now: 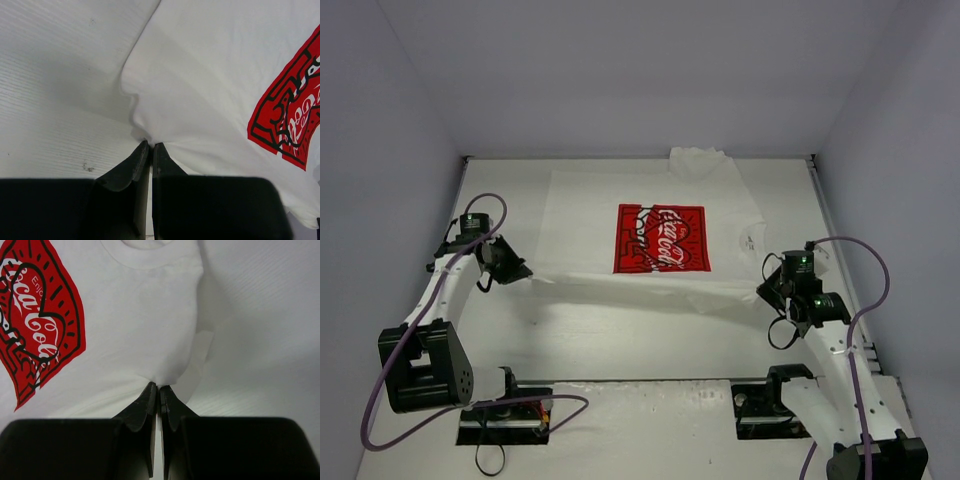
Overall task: Fold and stack the t-shirts
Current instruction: Flatten out the tshirt
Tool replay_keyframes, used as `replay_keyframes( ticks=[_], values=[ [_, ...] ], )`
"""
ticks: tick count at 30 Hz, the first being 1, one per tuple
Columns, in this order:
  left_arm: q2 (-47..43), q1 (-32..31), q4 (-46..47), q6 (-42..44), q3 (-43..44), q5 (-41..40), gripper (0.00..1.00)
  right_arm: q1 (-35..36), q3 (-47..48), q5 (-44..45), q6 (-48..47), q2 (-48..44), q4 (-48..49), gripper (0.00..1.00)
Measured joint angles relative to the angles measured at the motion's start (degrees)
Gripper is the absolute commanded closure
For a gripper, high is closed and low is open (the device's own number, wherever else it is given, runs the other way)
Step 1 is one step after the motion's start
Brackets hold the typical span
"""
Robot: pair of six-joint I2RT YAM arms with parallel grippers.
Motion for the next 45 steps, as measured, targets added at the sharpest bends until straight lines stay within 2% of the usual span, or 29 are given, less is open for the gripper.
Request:
replay_keyframes(
  ticks=[11, 15, 21, 28, 36, 45],
  values=[
    [-0.2, 0.1, -1.6, 0.2, 0.0, 0.3, 1.0, 0.1, -0.2, 1.7, 5.2, 2.6, -5.4, 1.0],
    [-1.1, 0.2, -2.4, 0.6, 0.0, 0.3, 1.0, 1.3, 0.3, 2.2, 6.8, 0.4, -7.7, 1.0],
    [-4.3, 0.4, -3.8, 1.1, -0.1, 0.6, 1.0, 1.6, 4.6, 3.6, 7.1, 1.7, -10.3, 1.0],
    [-5.7, 0.4, -5.6, 1.5, -1.9, -0.4, 1.0, 1.6, 4.8, 4.5, 7.0, 2.5, -11.6, 1.0],
    [-2.3, 0.4, -6.1, 1.4, 0.4, -1.4, 1.0, 1.9, 8.8, 6.7, 3.9, 13.4, -10.6, 1.0],
    [4.2, -2.2, -1.8, 0.6, 4.2, -3.8, 1.0, 2.0, 14.4, 8.3, -2.6, 24.3, -5.9, 1.0]
  ],
)
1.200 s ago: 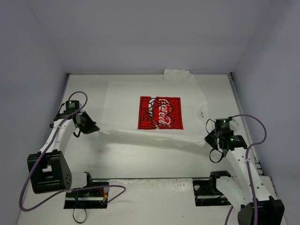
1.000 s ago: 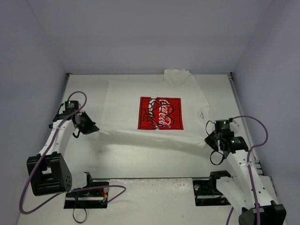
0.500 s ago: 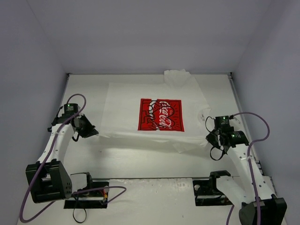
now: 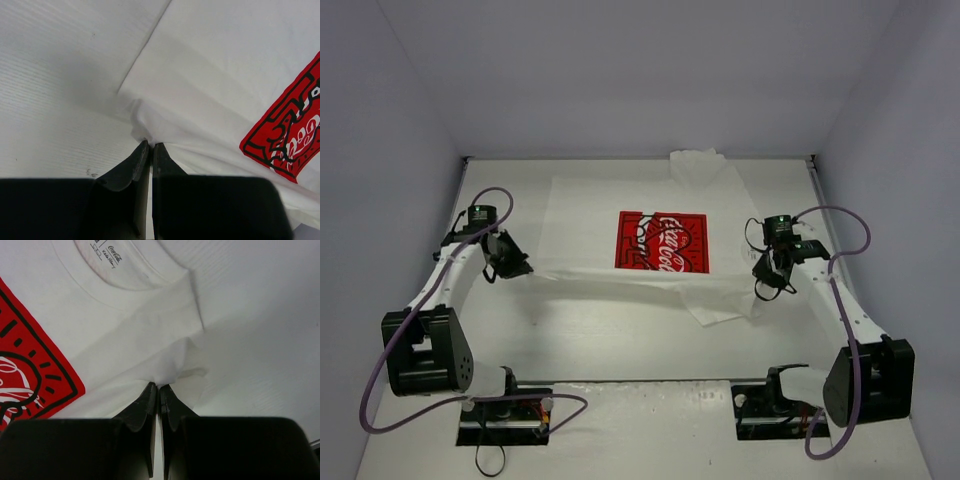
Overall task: Fold and stack the t-shirts
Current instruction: Flatten out the tshirt
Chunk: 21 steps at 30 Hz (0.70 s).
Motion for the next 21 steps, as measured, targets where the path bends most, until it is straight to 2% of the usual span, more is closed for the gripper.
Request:
replay_keyframes(
  ticks=[8, 21],
  values=[
    [8.5, -1.5, 4.4, -1.9, 1.7, -1.5, 1.0, 0.0, 1.9, 1.3, -4.3, 8.1, 3.1, 1.0],
    [13.7, -3.1, 9.0, -2.4, 5.4, -1.8, 1.0, -0.1, 4.9, 3.5, -8.6, 18.8, 7.4, 0.99]
  ],
)
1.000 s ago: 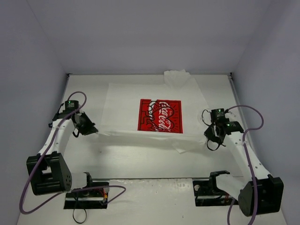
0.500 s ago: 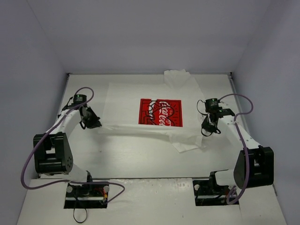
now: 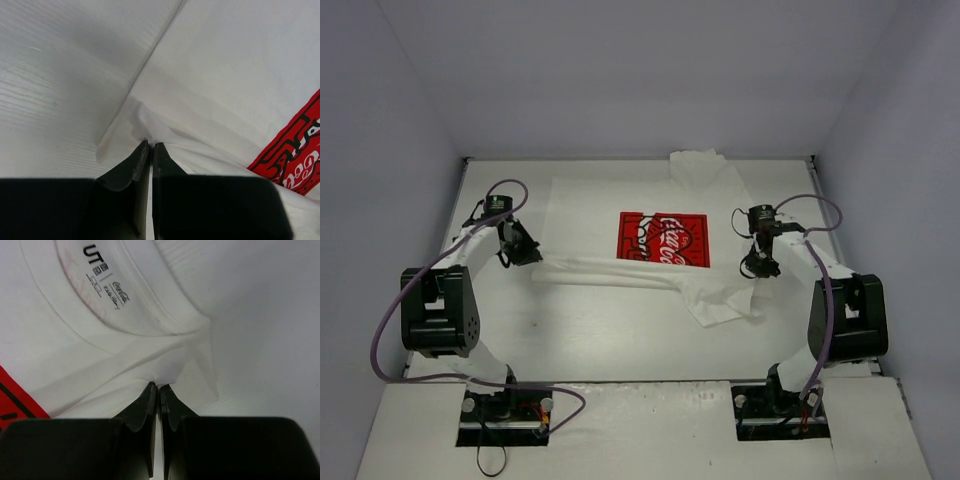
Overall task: Fold and stack the t-shirts
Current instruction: Flatten out the tshirt, then grap the side of the flattened tshirt closest away from the robot with both arms
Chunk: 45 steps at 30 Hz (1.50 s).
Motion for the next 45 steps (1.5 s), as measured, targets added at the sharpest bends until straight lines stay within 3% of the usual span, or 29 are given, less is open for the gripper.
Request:
replay_keyframes(
  ticks=[5, 11, 15, 17, 20, 24, 30, 33, 37, 43, 45],
  values=[
    [2.5, -0.6, 1.6, -0.2, 0.2, -0.9, 0.99, -0.1, 3.6, 1.1, -2.1, 4.1, 1.6, 0.94],
    [4.4, -0.4, 2.9, -0.2, 1.0, -3.4, 0.8, -1.7, 5.1, 3.5, -4.6, 7.6, 2.6, 0.79],
    [5.0, 0.1, 3.7, 0.2, 4.4, -5.0, 0.57, -3.1, 6.2, 5.6, -6.1, 9.0, 2.5, 0.53],
    [5.0, 0.4, 4.0, 0.6, 6.4, -5.1, 0.54, -3.5, 7.1, 6.1, -7.0, 9.1, 2.5, 0.35],
    [3.8, 0.5, 4.0, 1.7, 8.6, -4.8, 0.54, -3.5, 8.2, 5.9, -8.4, 7.4, 2.7, 0.21],
    [-2.9, -1.1, 2.6, 3.6, 8.6, -4.8, 0.54, -3.4, 7.9, 2.8, -10.6, -2.6, 2.5, 0.26],
    [-17.4, -9.0, 1.2, 5.5, 1.9, -3.6, 0.54, -3.0, -0.9, -5.3, -9.8, -22.0, 3.3, 0.49],
    [-21.5, -12.4, 0.3, 5.4, -4.8, -2.6, 0.54, -0.5, -7.2, -7.2, -6.6, -26.2, 1.9, 0.41],
    [-21.1, -18.8, -2.1, 3.8, -10.8, -3.7, 0.54, 5.9, -10.0, -6.3, -2.1, -24.9, -2.3, 0.37],
    [-16.8, -35.7, -1.1, -2.6, -7.8, -6.9, 0.54, 7.0, -10.2, -4.0, 2.9, -21.2, -3.1, 0.36],
    [-14.0, -40.3, 0.0, -5.1, -4.7, -8.3, 0.54, 6.8, -10.6, -3.3, 4.0, -20.9, -3.3, 0.31]
  ],
)
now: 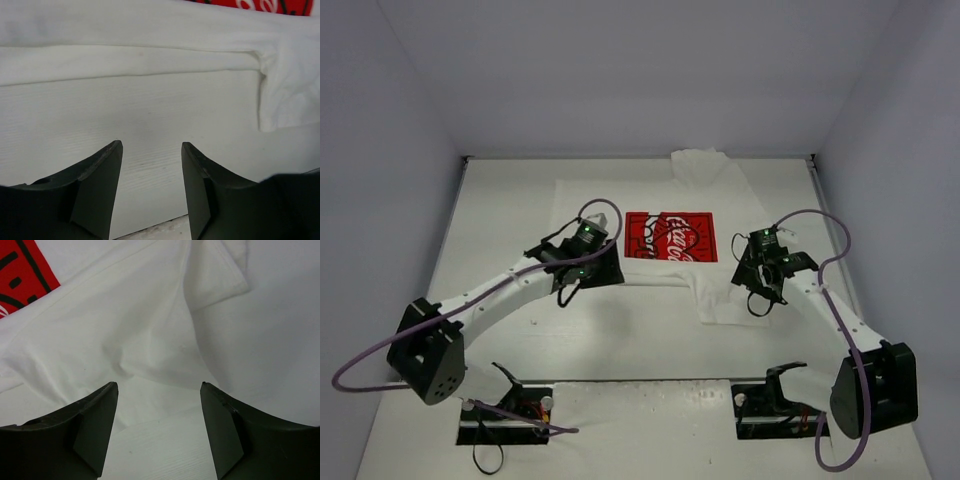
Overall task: Fold and stack the t-shirts
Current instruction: Grap the side of the flattened tshirt closest away from the robot with both arms
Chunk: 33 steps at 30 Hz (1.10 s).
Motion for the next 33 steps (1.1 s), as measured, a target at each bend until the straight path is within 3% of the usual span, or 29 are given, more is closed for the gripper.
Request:
replay_keyframes(
  ticks=[8, 13, 30, 33],
  values=[
    [20.2, -14.8, 9.8, -7.2, 12.1, -3.8, 0.54, -7.5, -1.6, 1.2, 2.1, -1.2, -1.3, 0.16],
    [28.2, -18.4, 13.1, -10.5, 13.4, -3.3, 0.54, -9.9, -2.9, 0.7, 3.9, -2.6, -1.8, 0.17],
    [34.9, -23.9, 21.8, -17.2, 18.1, -5.8, 0.54, -10.2, -7.8, -1.8, 7.5, -2.6, -1.9, 0.27],
    [35.7, -25.0, 22.4, -17.9, 18.8, -6.1, 0.59, -10.2, -8.1, -2.4, 8.0, -1.6, -1.2, 0.28]
  ],
)
